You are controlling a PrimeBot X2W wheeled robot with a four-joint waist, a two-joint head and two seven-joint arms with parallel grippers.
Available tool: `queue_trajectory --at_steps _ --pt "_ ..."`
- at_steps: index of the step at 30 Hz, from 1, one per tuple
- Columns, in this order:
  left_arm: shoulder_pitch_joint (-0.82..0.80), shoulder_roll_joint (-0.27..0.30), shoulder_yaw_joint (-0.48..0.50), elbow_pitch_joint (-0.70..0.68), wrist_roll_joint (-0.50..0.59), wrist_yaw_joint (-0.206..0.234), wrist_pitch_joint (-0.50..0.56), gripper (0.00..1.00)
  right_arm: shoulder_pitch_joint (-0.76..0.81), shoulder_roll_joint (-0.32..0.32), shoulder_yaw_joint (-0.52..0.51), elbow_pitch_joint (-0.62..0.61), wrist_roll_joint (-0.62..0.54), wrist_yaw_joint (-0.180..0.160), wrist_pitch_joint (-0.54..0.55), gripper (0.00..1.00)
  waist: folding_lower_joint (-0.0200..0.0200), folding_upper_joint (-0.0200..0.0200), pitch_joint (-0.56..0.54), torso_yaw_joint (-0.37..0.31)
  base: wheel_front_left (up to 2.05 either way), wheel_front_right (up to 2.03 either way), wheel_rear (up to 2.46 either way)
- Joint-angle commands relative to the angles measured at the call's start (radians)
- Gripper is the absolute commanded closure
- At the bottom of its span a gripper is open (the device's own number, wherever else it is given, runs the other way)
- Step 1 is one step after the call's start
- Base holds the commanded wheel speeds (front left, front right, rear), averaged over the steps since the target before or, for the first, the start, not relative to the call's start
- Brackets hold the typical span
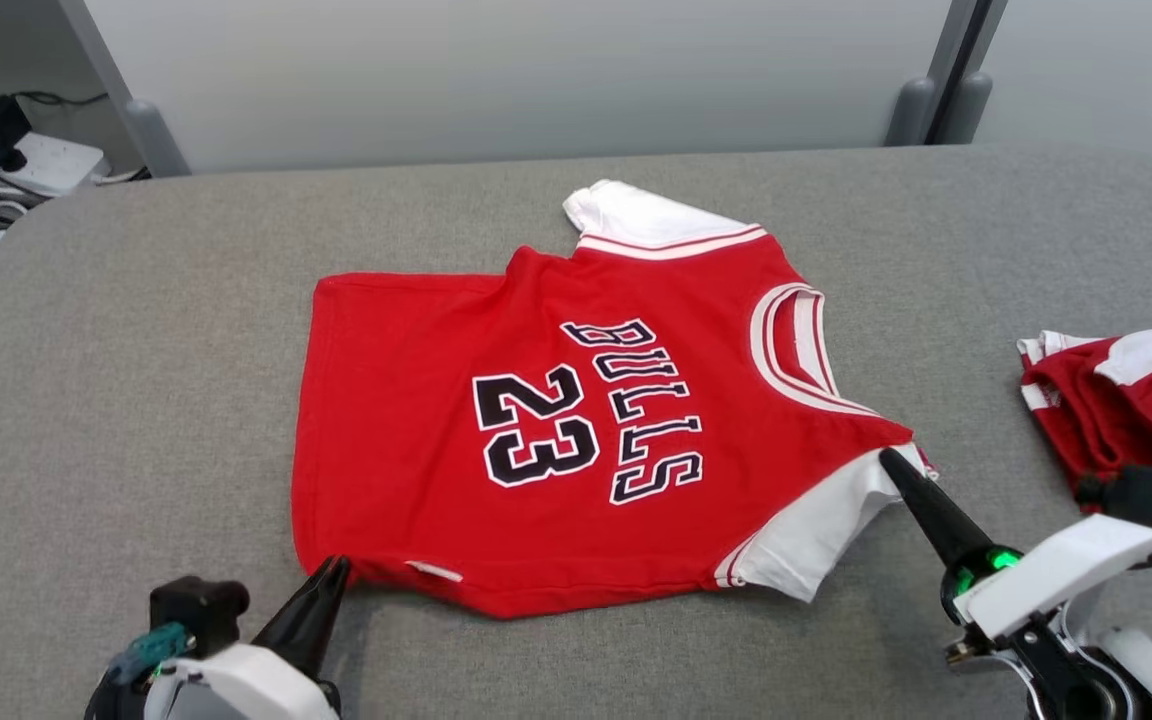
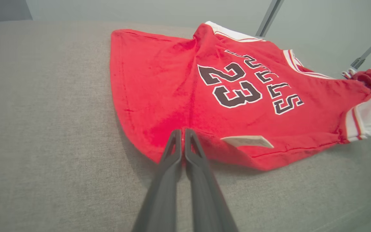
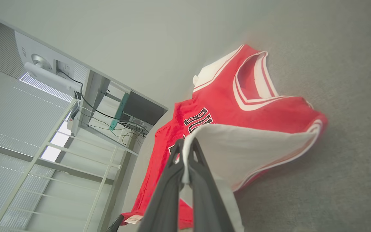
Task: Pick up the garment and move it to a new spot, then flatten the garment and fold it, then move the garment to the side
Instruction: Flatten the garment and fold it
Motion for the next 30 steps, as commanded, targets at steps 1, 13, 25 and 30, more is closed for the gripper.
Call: queue_trajectory --at_steps 1,13,25,30 --pt "-0.086 0.035 0.019 -0.04 -0.017 0.001 0.022 1.0 -0.056 -0.011 0.01 -0.014 -0.015 0.005 0.009 1.0 0.0 0.0 0.038 0.003 0.0 0.0 0.0" --pt "-0.318 0.148 -0.171 -0.038 -0.2 0.0 0.251 1.0 -0.29 0.11 0.077 0.184 -0.128 0.005 0.113 1.0 0.0 0.0 0.171 -0.009 0.0 0.0 0.0" --pt "-1.127 0.197 -0.116 0.098 -0.317 0.02 0.203 1.0 -1.123 0.215 -0.122 0.693 -0.277 0.005 0.07 1.0 0.0 0.0 0.411 -0.008 0.0 0.0 0.0" --pt "-1.341 0.147 -0.117 0.187 -0.232 0.007 -0.065 1.0 -1.375 0.246 -0.207 0.739 -0.299 0.005 -0.118 1.0 0.0 0.0 0.432 0.001 0.0 0.0 0.0"
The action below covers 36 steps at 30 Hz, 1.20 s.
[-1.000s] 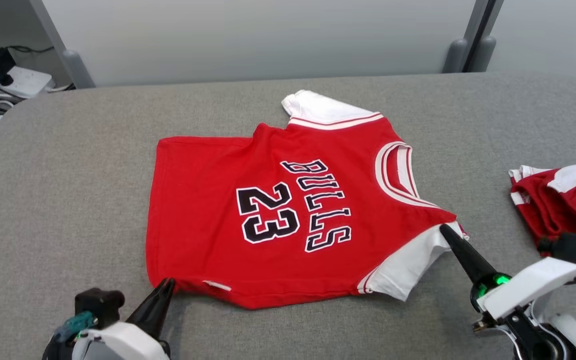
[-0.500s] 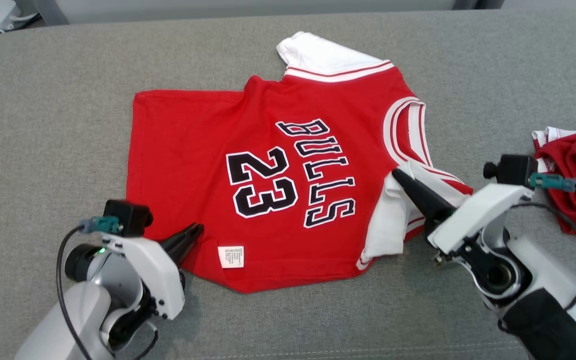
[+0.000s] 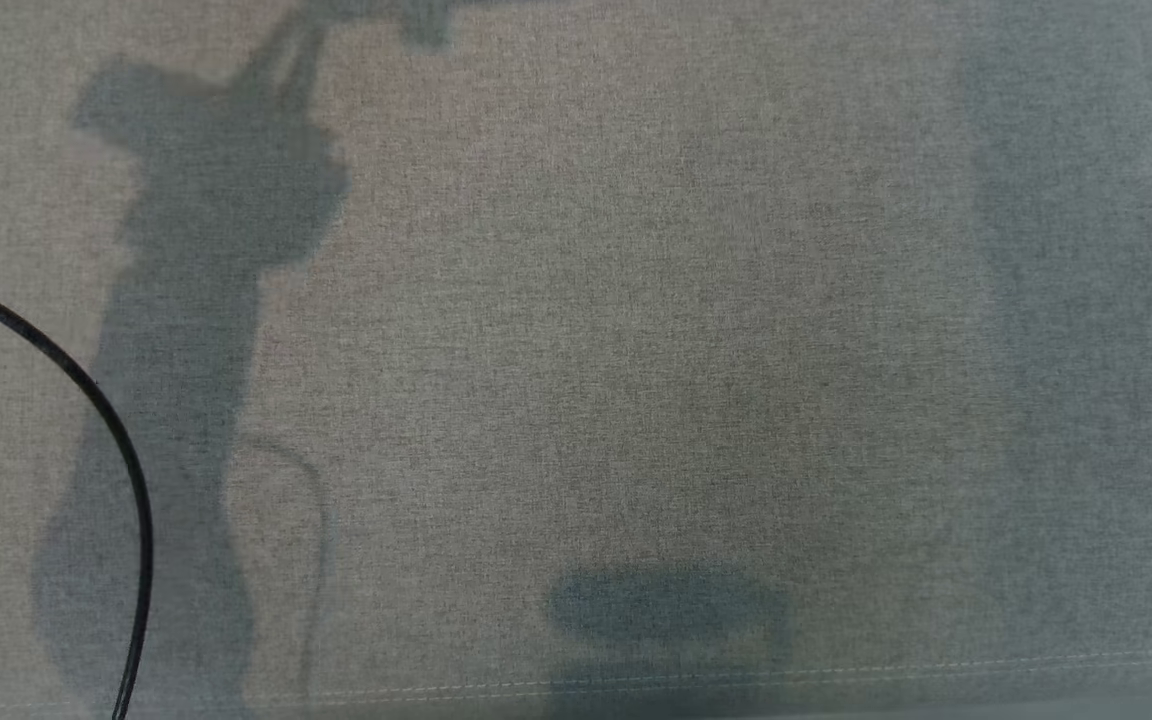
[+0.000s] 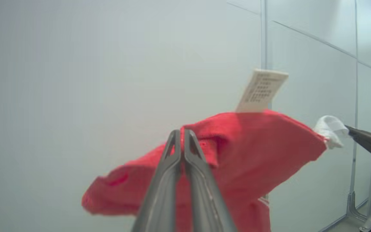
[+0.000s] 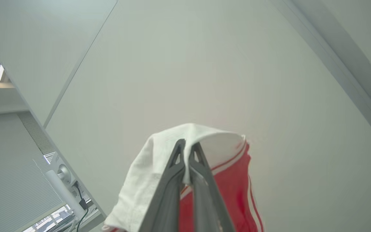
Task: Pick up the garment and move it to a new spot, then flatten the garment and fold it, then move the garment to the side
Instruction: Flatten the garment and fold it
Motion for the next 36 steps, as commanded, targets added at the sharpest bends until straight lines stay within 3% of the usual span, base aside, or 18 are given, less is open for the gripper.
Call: queue_trajectory --at_steps 1,6,16,20,26,36 --pt "0.071 0.047 -0.01 0.052 0.013 -0.003 -0.017 1.0 0.049 0.037 0.012 -0.018 -0.002 0.005 -0.009 1.0 0.0 -0.0001 0.011 0.005 0.0 0.0 0.0" --pt "0.104 0.072 -0.07 0.173 -0.047 -0.007 -0.079 1.0 0.091 0.054 0.028 -0.023 0.049 0.005 0.045 1.0 0.0 -0.0001 0.033 -0.021 0.0 0.0 0.0" --pt "0.313 0.157 -0.22 0.182 -0.243 -0.007 -0.136 1.0 0.355 0.016 0.051 -0.177 0.194 0.005 0.153 1.0 0.0 -0.0001 0.084 -0.059 0.0 0.0 0.0" --pt "0.464 0.157 -0.171 0.113 -0.246 -0.007 -0.138 1.0 0.536 -0.029 0.057 -0.304 0.256 0.005 0.172 1.0 0.0 -0.0001 0.046 -0.055 0.0 0.0 0.0" --pt "0.694 0.103 -0.071 0.062 -0.176 -0.007 -0.138 1.0 0.79 -0.068 0.044 -0.473 0.339 0.005 0.152 1.0 0.0 -0.0001 -0.061 -0.046 0.0 0.0 0.0" --pt "0.968 0.027 0.068 0.058 -0.11 -0.007 -0.138 1.0 1.086 -0.073 0.04 -0.606 0.412 0.005 0.142 1.0 0.0 -0.0001 -0.297 -0.059 0.0 0.0 0.0"
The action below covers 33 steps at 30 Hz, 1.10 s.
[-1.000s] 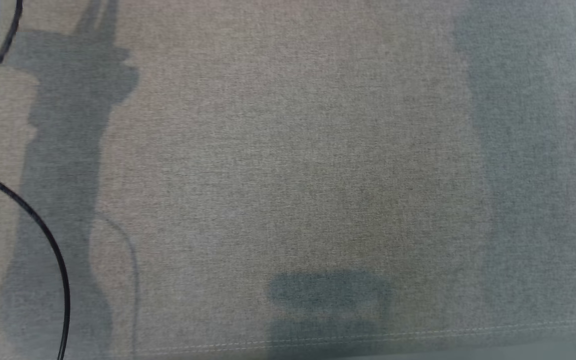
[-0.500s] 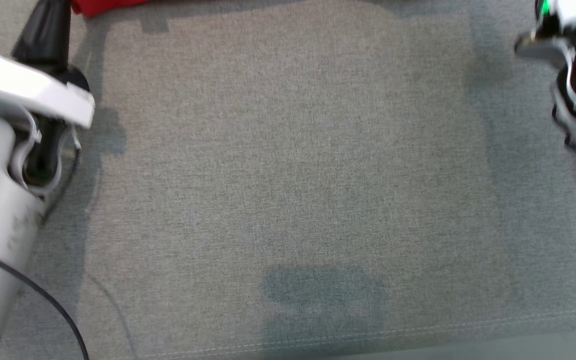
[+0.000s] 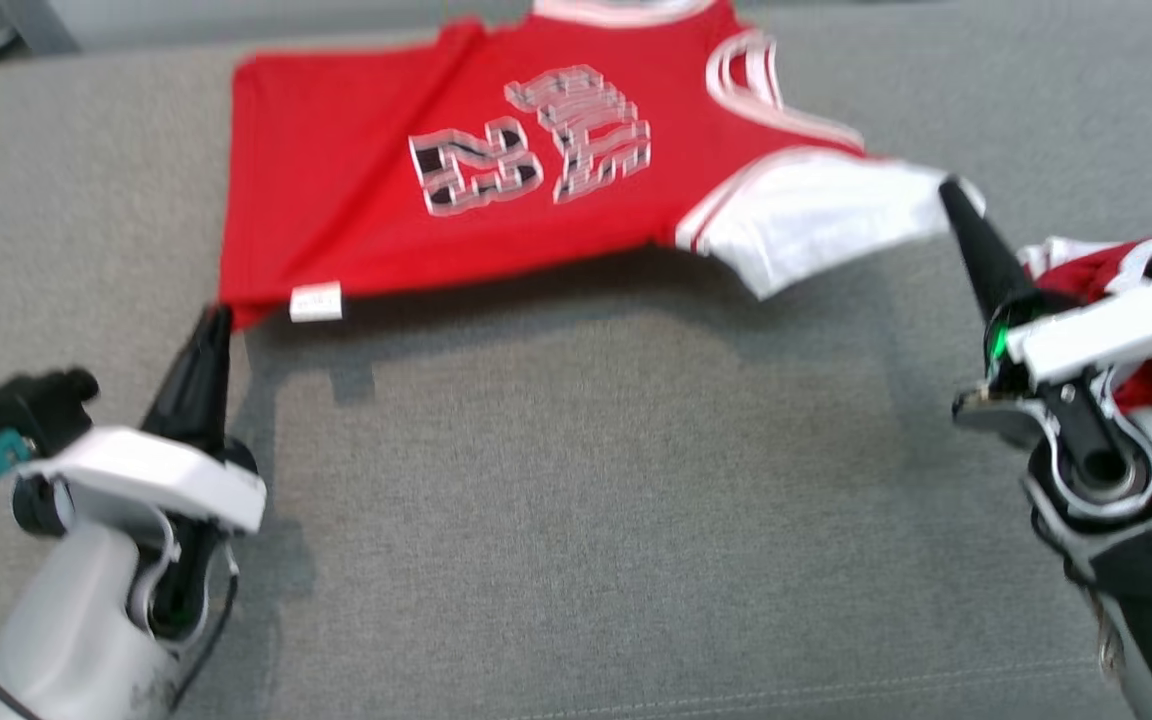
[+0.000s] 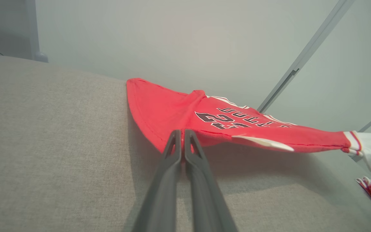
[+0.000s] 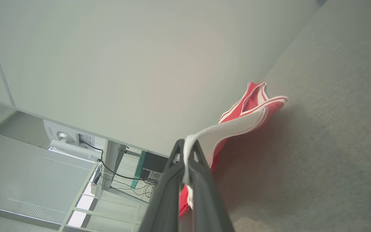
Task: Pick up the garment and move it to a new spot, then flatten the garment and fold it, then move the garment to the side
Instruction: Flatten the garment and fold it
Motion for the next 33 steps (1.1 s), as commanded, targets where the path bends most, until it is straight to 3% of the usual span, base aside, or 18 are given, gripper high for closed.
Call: queue_trajectory --at_steps 1,13,33 --pt "0.026 0.029 0.046 -0.019 0.02 -0.007 -0.006 1.0 0.052 -0.011 -0.001 -0.045 0.02 0.005 -0.008 1.0 -0.0001 -0.0001 -0.102 -0.007 0.0 0.0 0.0" --pt "0.261 -0.044 0.109 -0.027 0.125 -0.007 -0.006 1.0 0.298 -0.027 0.013 -0.117 0.044 0.005 0.023 1.0 -0.0001 -0.0001 -0.228 -0.012 0.0 0.0 0.0" --pt "0.394 -0.129 0.178 -0.041 0.258 -0.007 -0.006 1.0 0.447 -0.027 0.022 -0.089 0.034 0.005 0.052 1.0 -0.0001 -0.0001 -0.236 0.028 0.0 0.0 0.0"
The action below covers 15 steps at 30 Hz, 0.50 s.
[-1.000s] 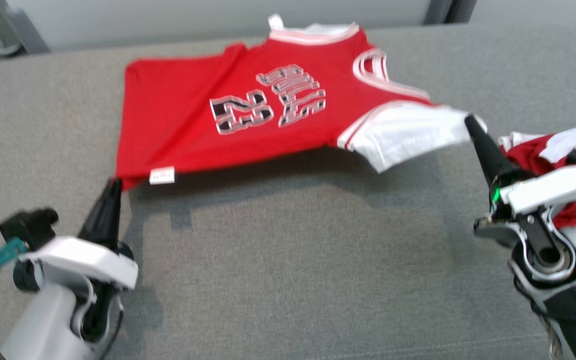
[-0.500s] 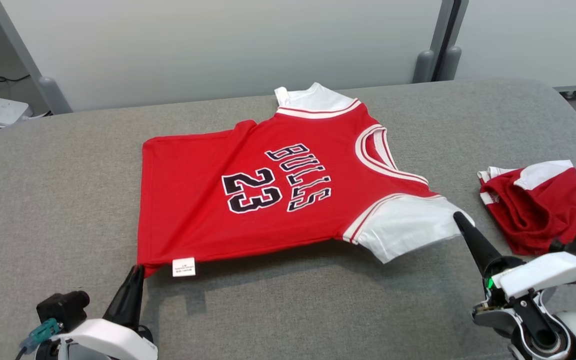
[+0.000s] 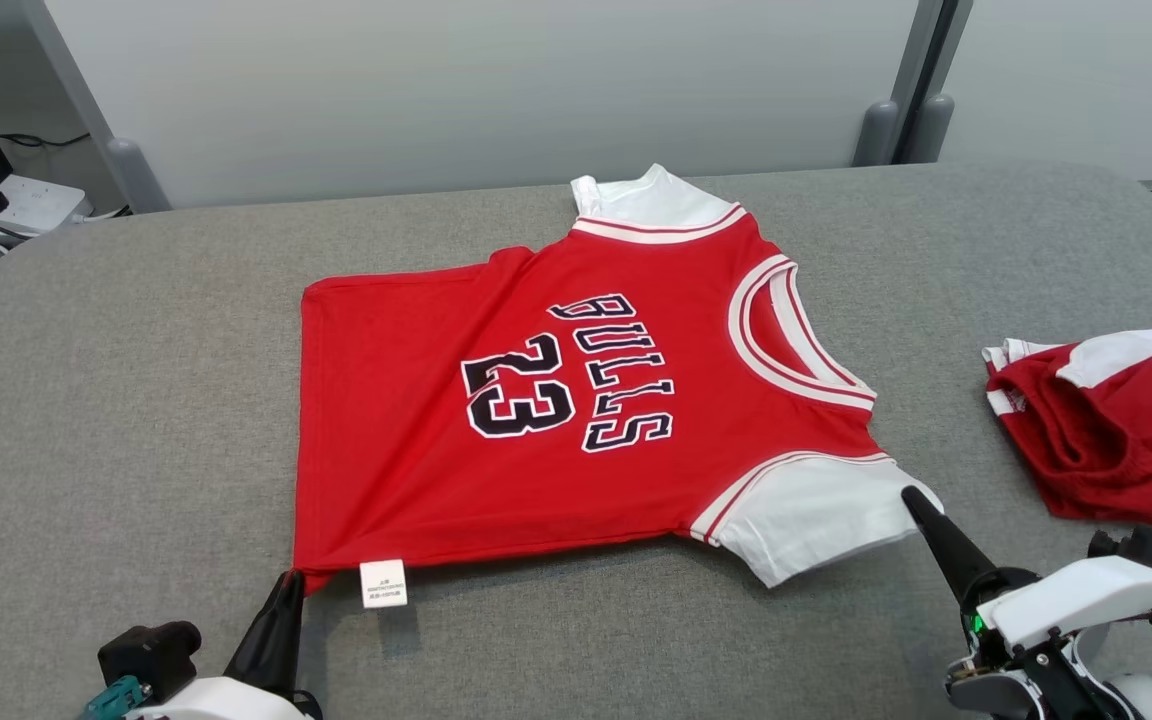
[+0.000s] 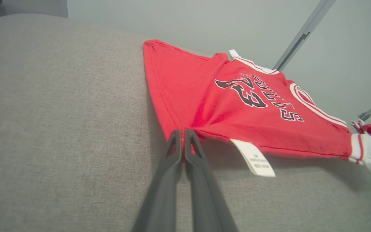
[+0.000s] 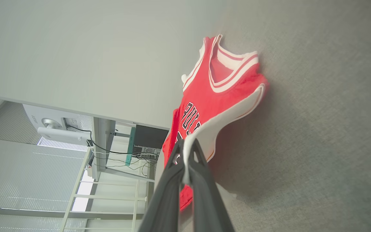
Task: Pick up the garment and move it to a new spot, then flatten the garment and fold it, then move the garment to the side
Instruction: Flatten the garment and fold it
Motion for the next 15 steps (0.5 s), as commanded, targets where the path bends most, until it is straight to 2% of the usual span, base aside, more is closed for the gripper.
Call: queue_trajectory --at_steps 1,2,3,4,5,6,10,15 --pt "-0.024 0.014 0.04 -0.018 0.012 -0.007 -0.006 1.0 0.002 -0.011 0.017 -0.012 -0.016 0.005 -0.002 1.0 0.0 0.0 0.005 0.003 0.0 0.0 0.0" --pt "-0.025 0.01 0.039 -0.016 0.015 -0.007 -0.006 1.0 0.002 -0.009 0.021 -0.002 -0.023 0.005 -0.004 1.0 0.0 0.0 0.008 0.005 0.0 0.0 0.0" --pt "-0.027 0.006 0.038 -0.011 0.02 -0.007 -0.006 0.59 0.0 -0.008 0.026 0.009 -0.03 0.005 -0.004 1.0 0.0 0.0 0.01 0.006 0.0 0.0 0.0" --pt "-0.028 0.003 0.04 -0.007 0.024 -0.007 -0.006 0.2 -0.003 -0.009 0.033 0.021 -0.044 0.005 -0.007 0.73 0.0 0.0 0.012 0.007 0.0 0.0 0.0" --pt "-0.03 -0.001 0.042 -0.004 0.028 -0.007 -0.006 0.0 -0.007 -0.012 0.04 0.034 -0.061 0.005 -0.012 0.04 0.0 0.0 0.013 0.007 0.0 0.0 0.0" --pt "-0.031 -0.003 0.045 0.0 0.034 -0.007 -0.006 0.0 -0.011 -0.014 0.046 0.045 -0.075 0.005 -0.016 0.0 0.0 0.0 0.014 0.007 0.0 0.0 0.0" --pt "-0.03 -0.013 0.07 0.013 0.078 -0.007 -0.006 0.0 -0.025 -0.027 0.056 0.081 -0.129 0.005 -0.055 0.0 0.0 0.0 0.013 0.005 0.0 0.0 0.0" --pt "-0.011 -0.04 0.148 0.006 0.164 -0.007 -0.006 0.0 -0.046 -0.041 0.042 0.136 -0.208 0.005 -0.167 0.0 0.0 0.0 0.002 0.002 0.0 0.0 0.0"
